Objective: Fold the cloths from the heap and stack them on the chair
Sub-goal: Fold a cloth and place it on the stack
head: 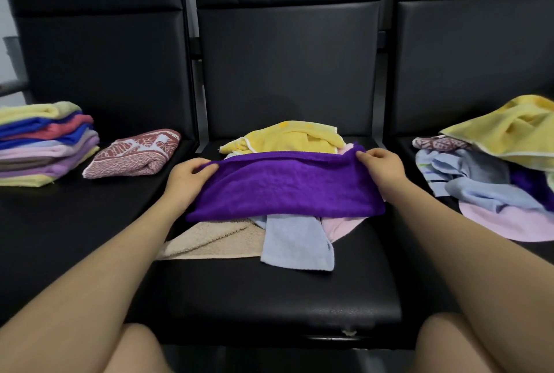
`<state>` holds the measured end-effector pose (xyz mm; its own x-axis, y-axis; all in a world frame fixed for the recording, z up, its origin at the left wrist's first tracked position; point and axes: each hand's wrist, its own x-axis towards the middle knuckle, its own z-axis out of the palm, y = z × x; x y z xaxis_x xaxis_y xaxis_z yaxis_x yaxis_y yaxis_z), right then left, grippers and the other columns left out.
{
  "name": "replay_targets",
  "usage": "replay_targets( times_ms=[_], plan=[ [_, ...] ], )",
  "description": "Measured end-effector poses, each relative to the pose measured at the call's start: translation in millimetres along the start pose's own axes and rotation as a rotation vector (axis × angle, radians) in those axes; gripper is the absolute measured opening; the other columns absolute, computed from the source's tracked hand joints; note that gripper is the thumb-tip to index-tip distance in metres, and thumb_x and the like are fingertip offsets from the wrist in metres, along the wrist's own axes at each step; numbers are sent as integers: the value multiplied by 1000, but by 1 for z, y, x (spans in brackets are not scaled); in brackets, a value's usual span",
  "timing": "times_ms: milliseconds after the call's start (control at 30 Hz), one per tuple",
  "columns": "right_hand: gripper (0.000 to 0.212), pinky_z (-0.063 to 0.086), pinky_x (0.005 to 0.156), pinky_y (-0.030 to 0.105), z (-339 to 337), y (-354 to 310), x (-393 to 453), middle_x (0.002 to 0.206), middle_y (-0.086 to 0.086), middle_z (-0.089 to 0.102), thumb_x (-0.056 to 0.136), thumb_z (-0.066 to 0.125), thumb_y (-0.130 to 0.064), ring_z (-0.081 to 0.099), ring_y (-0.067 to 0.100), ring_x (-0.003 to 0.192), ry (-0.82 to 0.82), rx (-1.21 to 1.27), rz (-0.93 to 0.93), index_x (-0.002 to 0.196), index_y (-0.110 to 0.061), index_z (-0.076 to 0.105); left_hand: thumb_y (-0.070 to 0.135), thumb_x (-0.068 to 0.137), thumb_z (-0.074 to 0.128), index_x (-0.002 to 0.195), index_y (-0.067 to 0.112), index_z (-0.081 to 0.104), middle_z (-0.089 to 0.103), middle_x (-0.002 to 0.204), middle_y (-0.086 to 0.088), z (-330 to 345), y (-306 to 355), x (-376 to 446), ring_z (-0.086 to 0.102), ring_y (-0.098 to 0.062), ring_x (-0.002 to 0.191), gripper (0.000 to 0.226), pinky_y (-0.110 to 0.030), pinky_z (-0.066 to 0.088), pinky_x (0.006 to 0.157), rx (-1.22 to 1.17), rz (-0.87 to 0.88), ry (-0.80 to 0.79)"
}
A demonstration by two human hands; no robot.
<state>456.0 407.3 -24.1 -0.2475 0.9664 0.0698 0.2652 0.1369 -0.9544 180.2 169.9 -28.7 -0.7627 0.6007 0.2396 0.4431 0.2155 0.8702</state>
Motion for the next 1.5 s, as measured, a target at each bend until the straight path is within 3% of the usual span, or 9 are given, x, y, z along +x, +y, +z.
replay_targets(
  times_ms=[200, 433, 767, 933, 1067, 1133, 1233, 1367, 1500],
  plan=[
    [25, 51, 81, 39, -4, 9, 14, 70, 2, 58, 87, 66, -26, 57, 25, 81, 27, -40, 142, 65, -15, 60, 27, 90, 66, 65, 15, 60, 55, 65, -3, 2, 0, 13, 49, -14, 61, 29, -26, 38, 55, -205, -193, 86],
    [18, 36, 63, 30, -3, -5, 9, 69, 3, 50, 83, 62, -21, 47, 20, 72, 50, 236, 190, 68, -16, 54, 24, 84, 63, 75, 21, 58, 54, 68, 2, -1, 22, 24, 50, -12, 59, 11, -28, 39, 58, -566, -415, 123],
    [10, 42, 70, 31, -4, -8, 7, 80, 5, 58, 76, 64, -22, 53, 22, 72, 39, 265, 334, 76, -13, 59, 23, 85, 65, 78, 14, 63, 56, 67, -2, 1, 15, 28, 51, -16, 61, 12, -27, 40, 58, -339, -416, 95],
    [26, 39, 58, 29, -7, -1, 3, 62, 8, 51, 84, 56, -22, 51, 28, 63, -25, -205, 110, 62, -10, 51, 28, 94, 62, 76, 12, 60, 49, 65, -2, 6, 4, 22, 43, -14, 55, 24, -20, 38, 50, -94, -343, 20],
    [28, 37, 53, 28, -11, -7, -12, 72, 9, 62, 84, 54, -26, 57, 28, 68, -35, -474, 24, 81, -2, 67, 39, 92, 62, 86, 10, 66, 57, 73, -4, -1, 4, 12, 53, -20, 65, 29, -33, 49, 68, 109, -299, 4],
    [31, 43, 60, 30, -9, -13, -16, 82, 9, 64, 85, 57, -31, 59, 26, 75, -76, -513, 46, 93, -2, 67, 44, 91, 61, 79, 15, 62, 57, 74, -4, -2, 8, 3, 53, -20, 65, 31, -30, 47, 64, 182, -332, -47],
    [42, 48, 94, 38, -2, -14, -17, 109, 8, 59, 83, 66, -42, 58, 28, 105, -168, -477, 100, 112, -13, 57, 44, 88, 66, 86, 12, 62, 60, 88, -6, -4, 13, -6, 55, -20, 73, 32, -28, 41, 59, 124, -405, -123],
    [35, 49, 97, 41, -1, -11, -18, 110, 6, 63, 71, 77, -42, 59, 26, 105, -124, -182, 193, 88, -16, 59, 39, 81, 75, 128, 3, 58, 64, 121, -10, -14, 14, -11, 63, -25, 104, 61, -32, 51, 85, -128, -481, -95],
    [42, 50, 97, 41, -3, -13, -20, 113, 8, 67, 71, 76, -35, 62, 28, 105, -124, 10, 228, 105, -12, 69, 28, 92, 64, 99, 7, 67, 66, 110, -12, -6, 23, -25, 61, -21, 86, 22, -28, 47, 70, -117, -430, -103]
  ],
)
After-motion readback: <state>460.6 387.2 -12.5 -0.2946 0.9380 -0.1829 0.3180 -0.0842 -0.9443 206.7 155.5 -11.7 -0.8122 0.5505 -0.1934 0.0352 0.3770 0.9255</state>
